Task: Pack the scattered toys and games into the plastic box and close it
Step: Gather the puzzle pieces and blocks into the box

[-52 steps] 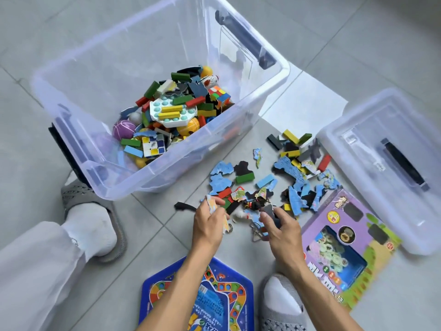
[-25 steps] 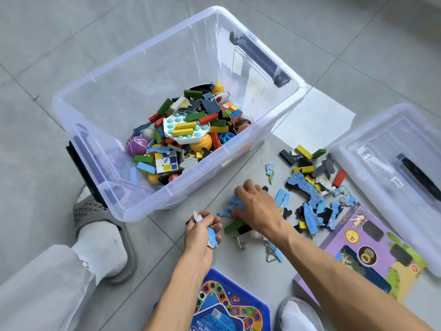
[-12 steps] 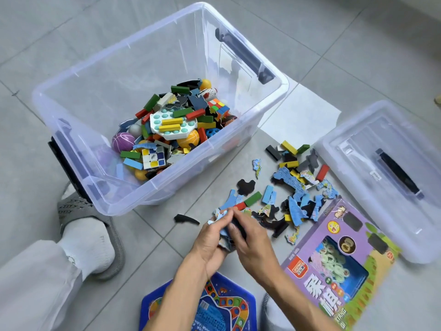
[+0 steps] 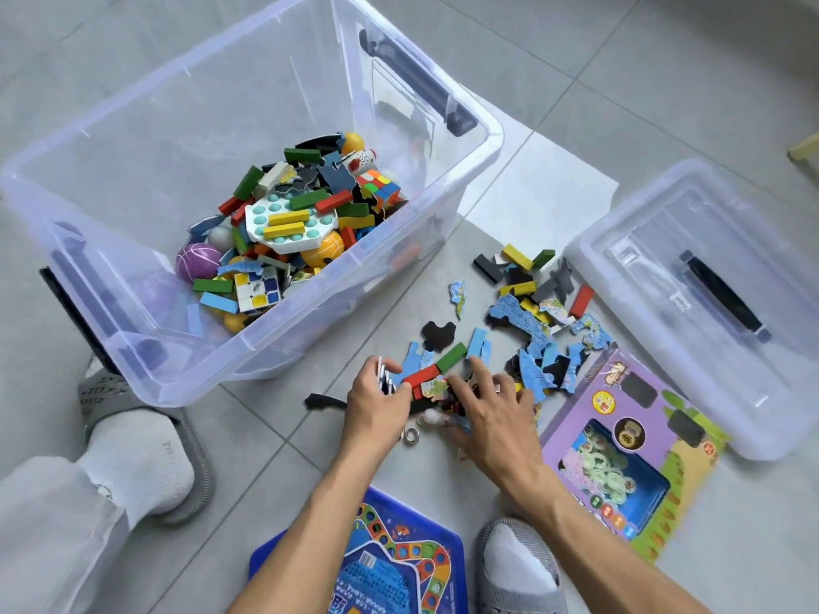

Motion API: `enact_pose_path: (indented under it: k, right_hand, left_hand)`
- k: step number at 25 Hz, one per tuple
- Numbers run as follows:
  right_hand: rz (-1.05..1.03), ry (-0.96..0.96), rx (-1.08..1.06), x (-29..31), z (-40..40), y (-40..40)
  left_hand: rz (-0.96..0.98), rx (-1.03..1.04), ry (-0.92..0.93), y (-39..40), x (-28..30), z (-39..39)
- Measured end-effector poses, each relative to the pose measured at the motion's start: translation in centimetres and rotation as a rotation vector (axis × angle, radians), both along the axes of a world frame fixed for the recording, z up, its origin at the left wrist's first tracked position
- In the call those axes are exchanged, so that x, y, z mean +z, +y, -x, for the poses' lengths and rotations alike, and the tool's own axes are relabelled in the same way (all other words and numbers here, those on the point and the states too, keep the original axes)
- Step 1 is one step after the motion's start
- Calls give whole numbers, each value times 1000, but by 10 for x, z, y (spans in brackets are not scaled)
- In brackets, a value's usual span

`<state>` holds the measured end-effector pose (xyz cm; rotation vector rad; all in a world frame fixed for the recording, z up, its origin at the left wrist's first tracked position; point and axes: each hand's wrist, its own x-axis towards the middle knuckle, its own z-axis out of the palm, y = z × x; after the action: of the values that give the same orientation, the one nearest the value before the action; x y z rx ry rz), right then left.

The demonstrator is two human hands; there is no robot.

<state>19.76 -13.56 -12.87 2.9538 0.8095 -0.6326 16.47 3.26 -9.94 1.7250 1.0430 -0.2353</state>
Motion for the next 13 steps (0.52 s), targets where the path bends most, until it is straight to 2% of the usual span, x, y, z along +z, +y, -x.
enact_pose_path:
  k: [2,4,10,13]
  right_hand:
    - [-68,-82,-5,-7,-9,2]
    - [-105,-105,-14,-11,-17,6]
    - [-122,-52,55,-12,-28,7]
    - [-138,25,103,-10,-38,8]
  left_hand:
    - [-266,-349,-4,-6,-6,-10]
    - [-365,-495,31,-11,-14,-18]
    - [-438,-490,12,-20,-31,-28]
    - [-443,-509,87,-14,-33,-38]
